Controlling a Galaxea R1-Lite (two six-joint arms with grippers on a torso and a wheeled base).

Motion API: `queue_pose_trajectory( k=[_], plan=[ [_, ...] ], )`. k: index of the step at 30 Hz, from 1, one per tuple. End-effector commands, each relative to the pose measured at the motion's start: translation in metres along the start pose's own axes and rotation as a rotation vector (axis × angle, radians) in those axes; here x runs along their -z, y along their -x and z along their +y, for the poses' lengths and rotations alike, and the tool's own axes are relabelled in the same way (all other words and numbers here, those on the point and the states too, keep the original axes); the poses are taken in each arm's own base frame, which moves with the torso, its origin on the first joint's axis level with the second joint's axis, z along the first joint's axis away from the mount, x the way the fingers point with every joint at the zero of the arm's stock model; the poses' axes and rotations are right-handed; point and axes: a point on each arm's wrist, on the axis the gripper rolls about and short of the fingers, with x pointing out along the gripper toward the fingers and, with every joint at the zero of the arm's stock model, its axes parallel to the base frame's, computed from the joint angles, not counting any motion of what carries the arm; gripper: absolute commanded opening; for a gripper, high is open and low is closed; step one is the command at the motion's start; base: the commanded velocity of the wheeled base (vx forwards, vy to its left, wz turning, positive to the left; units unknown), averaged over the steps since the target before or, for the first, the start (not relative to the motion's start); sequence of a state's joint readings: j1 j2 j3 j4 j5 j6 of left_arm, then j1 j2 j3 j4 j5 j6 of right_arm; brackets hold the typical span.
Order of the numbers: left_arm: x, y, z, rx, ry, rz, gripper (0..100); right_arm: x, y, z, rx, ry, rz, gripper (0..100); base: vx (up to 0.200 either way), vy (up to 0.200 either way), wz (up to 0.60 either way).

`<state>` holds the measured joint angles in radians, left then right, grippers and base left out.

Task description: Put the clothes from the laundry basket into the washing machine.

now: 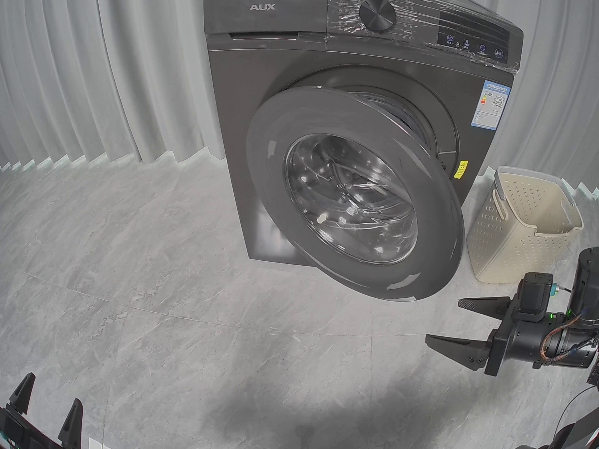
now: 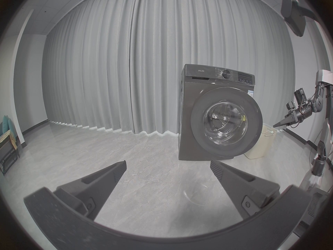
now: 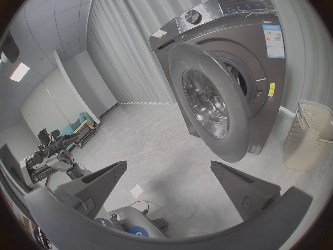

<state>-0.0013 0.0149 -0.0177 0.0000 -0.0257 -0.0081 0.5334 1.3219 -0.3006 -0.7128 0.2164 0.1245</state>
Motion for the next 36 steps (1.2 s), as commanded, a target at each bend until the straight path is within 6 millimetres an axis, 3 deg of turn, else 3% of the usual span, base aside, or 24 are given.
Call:
queue_pose_trajectory(
  k=[1, 5, 11, 24, 30, 36],
  plan=[
    [0.005, 0.000, 0.000, 0.001, 0.001, 0.003, 100, 0.002, -0.008, -0.001, 0.000, -0.010, 0.024, 100, 0.200, 0.000, 0.00],
    [0.005, 0.000, 0.000, 0.001, 0.001, 0.003, 100, -0.001, -0.010, -0.001, -0.003, -0.015, 0.016, 100, 0.200, 0.000, 0.00],
    [0.005, 0.000, 0.000, 0.001, 0.000, 0.003, 100, -0.008, -0.015, -0.005, 0.019, -0.019, 0.000, 100, 0.000, 0.000, 0.00],
    [0.005, 0.000, 0.000, -0.006, -0.002, 0.003, 100, -0.030, -0.006, -0.035, 0.215, -0.036, -0.104, 100, 0.000, -0.185, 0.00],
    [0.005, 0.000, 0.000, -0.006, -0.002, 0.003, 100, -0.025, -0.001, -0.034, 0.219, -0.037, -0.097, 100, 0.000, 0.000, 0.00],
    [0.005, 0.000, 0.000, -0.001, -0.002, 0.003, 100, -0.002, 0.000, -0.018, 0.140, -0.017, -0.015, 100, 0.000, 0.000, 0.00]
  ],
)
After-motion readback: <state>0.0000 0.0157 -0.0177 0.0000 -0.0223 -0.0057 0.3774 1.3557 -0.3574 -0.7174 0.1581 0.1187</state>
